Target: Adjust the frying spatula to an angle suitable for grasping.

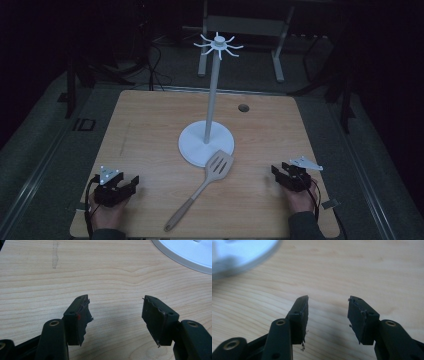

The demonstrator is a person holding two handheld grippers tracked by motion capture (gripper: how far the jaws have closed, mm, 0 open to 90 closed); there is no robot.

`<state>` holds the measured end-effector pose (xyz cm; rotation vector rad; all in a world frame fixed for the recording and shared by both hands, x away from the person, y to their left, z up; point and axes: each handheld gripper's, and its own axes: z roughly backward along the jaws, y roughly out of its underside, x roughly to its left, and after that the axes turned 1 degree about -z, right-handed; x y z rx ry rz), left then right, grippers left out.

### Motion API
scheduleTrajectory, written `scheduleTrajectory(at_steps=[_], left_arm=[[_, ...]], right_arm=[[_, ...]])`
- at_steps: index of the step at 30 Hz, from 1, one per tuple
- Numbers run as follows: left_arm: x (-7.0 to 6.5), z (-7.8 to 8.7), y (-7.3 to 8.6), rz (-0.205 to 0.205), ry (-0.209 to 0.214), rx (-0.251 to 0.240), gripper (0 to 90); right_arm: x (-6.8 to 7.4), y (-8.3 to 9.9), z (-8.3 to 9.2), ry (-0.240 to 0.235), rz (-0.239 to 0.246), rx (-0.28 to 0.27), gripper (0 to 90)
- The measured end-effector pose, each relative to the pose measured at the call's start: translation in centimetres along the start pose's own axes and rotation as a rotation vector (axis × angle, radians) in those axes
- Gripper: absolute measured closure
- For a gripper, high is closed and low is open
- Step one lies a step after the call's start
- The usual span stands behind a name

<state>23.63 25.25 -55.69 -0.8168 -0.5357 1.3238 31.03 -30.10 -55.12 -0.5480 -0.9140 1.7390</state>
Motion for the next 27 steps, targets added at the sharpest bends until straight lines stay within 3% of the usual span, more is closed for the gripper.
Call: scheduleTrajectory(at_steps=[3, 4, 7, 11, 17, 23, 27], left_arm=[[0.0, -0.1, -0.1, -0.012, 0.003, 0.004, 38.8], [0.0, -0.1, -0.1, -0.012, 0.003, 0.004, 38.8], [0.0, -0.3, -0.2, -0.012, 0.001, 0.01, 38.8], [-0.1, -0.3, -0.2, -0.015, 0.003, 0.008, 38.9], [-0.2, -0.3, -0.3, -0.018, 0.005, 0.009, 38.9], [-0.2, -0.4, -0.3, -0.024, 0.005, 0.015, 38.9], [-0.2, -0.4, -0.3, -0.024, 0.006, 0.017, 38.9]], right_arm=[[1.6, -0.8, 0.8, -0.011, 0.085, -0.017, 54.0], [1.6, -0.8, 0.8, -0.011, 0.085, -0.017, 54.0], [2.9, -1.3, 1.2, -0.028, 0.167, -0.043, 54.0], [4.1, -2.2, 1.3, -0.049, 0.238, -0.063, 58.6], [5.2, -3.4, 0.9, -0.095, 0.279, -0.069, 67.9], [6.0, -4.4, 0.1, -0.127, 0.327, -0.051, 87.4], [6.8, -5.2, -0.6, -0.168, 0.339, -0.04, 89.7]])
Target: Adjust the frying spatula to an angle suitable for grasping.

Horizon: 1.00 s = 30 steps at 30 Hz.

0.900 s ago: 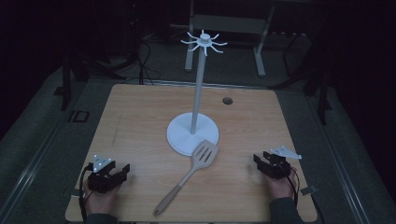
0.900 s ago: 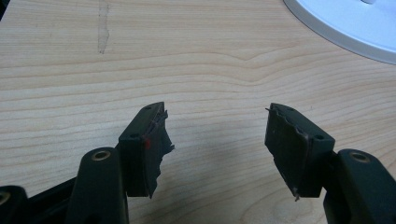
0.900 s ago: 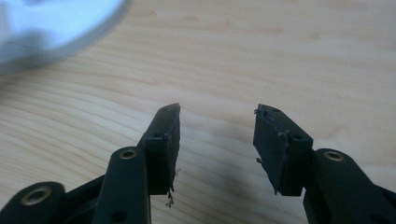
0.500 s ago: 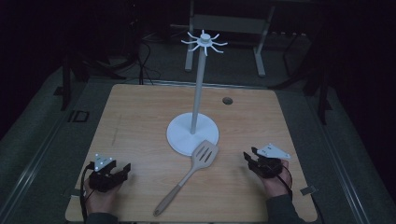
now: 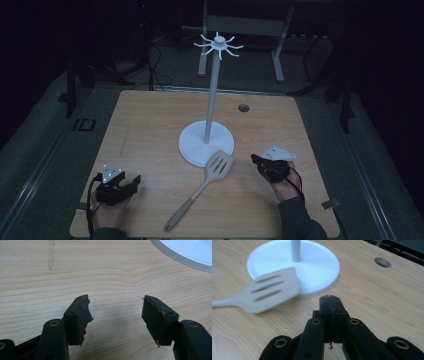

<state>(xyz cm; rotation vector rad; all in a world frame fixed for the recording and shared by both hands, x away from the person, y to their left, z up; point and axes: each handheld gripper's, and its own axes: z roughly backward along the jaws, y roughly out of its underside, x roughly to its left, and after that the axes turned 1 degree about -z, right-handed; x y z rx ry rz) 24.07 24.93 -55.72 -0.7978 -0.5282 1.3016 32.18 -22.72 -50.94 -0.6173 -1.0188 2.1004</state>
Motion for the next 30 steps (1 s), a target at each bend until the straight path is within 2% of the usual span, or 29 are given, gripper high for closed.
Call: scheduleTrajectory(at_steps=[6, 18, 24, 30], left_arm=[[0.0, 0.0, 0.0, -0.002, 0.001, 0.0, 38.9], [0.0, 0.0, 0.0, -0.001, 0.002, 0.002, 38.9], [0.0, 0.0, 0.0, -0.003, 0.003, 0.003, 39.0], [-0.1, 0.0, 0.0, -0.004, 0.002, 0.005, 39.0]], right_arm=[[1.0, -1.6, -1.7, -0.08, 0.013, 0.029, 89.8], [4.1, -3.9, -5.8, -0.163, 0.096, 0.074, 89.8], [4.8, -3.9, -7.2, -0.169, 0.106, 0.099, 89.8], [4.9, -3.8, -7.9, -0.169, 0.113, 0.121, 89.9]])
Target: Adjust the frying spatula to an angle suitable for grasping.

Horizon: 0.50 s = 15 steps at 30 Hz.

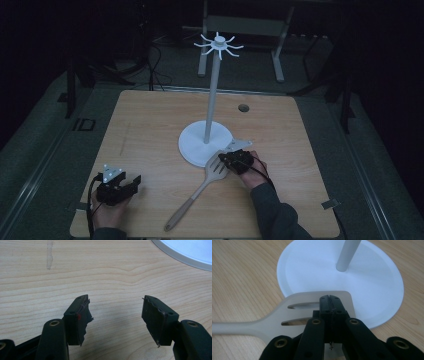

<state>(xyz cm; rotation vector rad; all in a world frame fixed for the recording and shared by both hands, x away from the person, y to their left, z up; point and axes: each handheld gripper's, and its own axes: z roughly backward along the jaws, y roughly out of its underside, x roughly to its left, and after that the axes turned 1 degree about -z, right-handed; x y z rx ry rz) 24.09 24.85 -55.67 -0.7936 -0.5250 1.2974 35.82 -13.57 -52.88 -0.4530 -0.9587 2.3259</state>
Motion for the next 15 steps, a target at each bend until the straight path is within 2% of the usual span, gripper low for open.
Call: scheduleTrajectory(at_steps=[10, 15], left_arm=[[0.1, 0.0, 0.0, 0.005, -0.003, 0.0, 39.0], [0.1, 0.1, 0.0, 0.011, -0.006, -0.001, 39.0]], right_arm=[[0.1, 0.9, 0.8, 0.014, 0.012, 0.033, 90.0], [0.3, 2.0, 1.3, 0.016, -0.01, 0.055, 90.0]])
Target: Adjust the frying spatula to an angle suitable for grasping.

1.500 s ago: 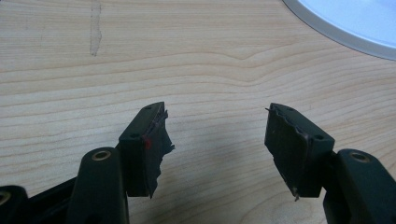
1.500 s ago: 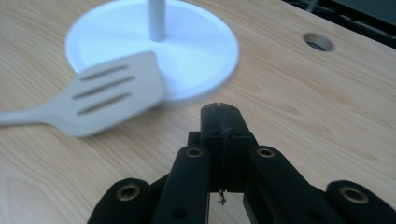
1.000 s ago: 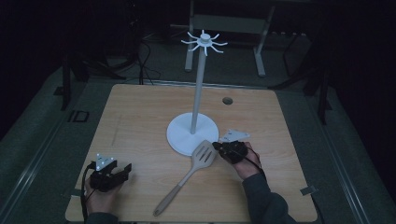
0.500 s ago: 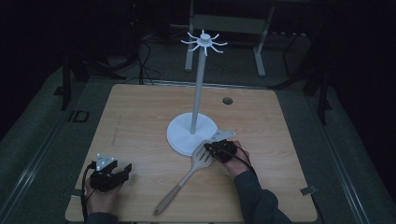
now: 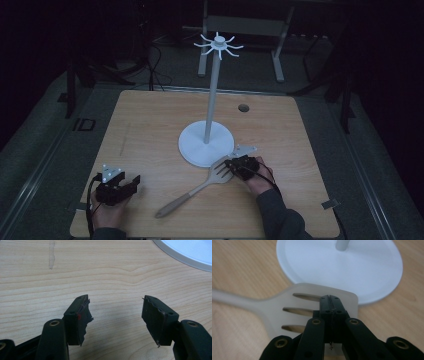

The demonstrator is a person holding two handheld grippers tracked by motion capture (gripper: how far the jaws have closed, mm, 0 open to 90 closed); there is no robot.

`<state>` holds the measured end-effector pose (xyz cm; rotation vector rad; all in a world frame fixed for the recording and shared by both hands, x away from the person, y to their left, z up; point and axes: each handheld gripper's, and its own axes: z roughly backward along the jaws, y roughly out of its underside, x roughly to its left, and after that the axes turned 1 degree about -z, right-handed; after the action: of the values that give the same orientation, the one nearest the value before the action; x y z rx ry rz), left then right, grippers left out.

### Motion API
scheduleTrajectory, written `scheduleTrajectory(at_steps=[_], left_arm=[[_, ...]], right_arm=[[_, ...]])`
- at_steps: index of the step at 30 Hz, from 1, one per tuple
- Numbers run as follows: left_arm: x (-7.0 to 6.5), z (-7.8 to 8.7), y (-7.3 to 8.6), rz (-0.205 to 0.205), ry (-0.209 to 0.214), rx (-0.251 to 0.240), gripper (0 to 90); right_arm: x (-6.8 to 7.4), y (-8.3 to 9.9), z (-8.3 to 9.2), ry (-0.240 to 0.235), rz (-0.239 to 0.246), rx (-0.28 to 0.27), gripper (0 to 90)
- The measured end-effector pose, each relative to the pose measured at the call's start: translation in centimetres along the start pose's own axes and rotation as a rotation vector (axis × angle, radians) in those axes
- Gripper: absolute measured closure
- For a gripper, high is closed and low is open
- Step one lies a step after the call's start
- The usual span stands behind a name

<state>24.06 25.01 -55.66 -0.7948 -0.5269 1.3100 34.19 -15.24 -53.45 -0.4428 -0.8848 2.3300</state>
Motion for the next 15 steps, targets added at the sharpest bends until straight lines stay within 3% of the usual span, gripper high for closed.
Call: scheduleTrajectory(at_steps=[9, 15], left_arm=[[0.2, 0.1, 0.0, 0.007, -0.005, 0.001, 39.0], [0.3, 0.1, 0.1, 0.017, -0.005, -0.004, 39.1]], right_arm=[[1.2, 1.8, 1.6, -0.02, -0.008, 0.027, 90.0], [2.5, 2.6, 2.7, -0.049, 0.011, 0.039, 90.0]])
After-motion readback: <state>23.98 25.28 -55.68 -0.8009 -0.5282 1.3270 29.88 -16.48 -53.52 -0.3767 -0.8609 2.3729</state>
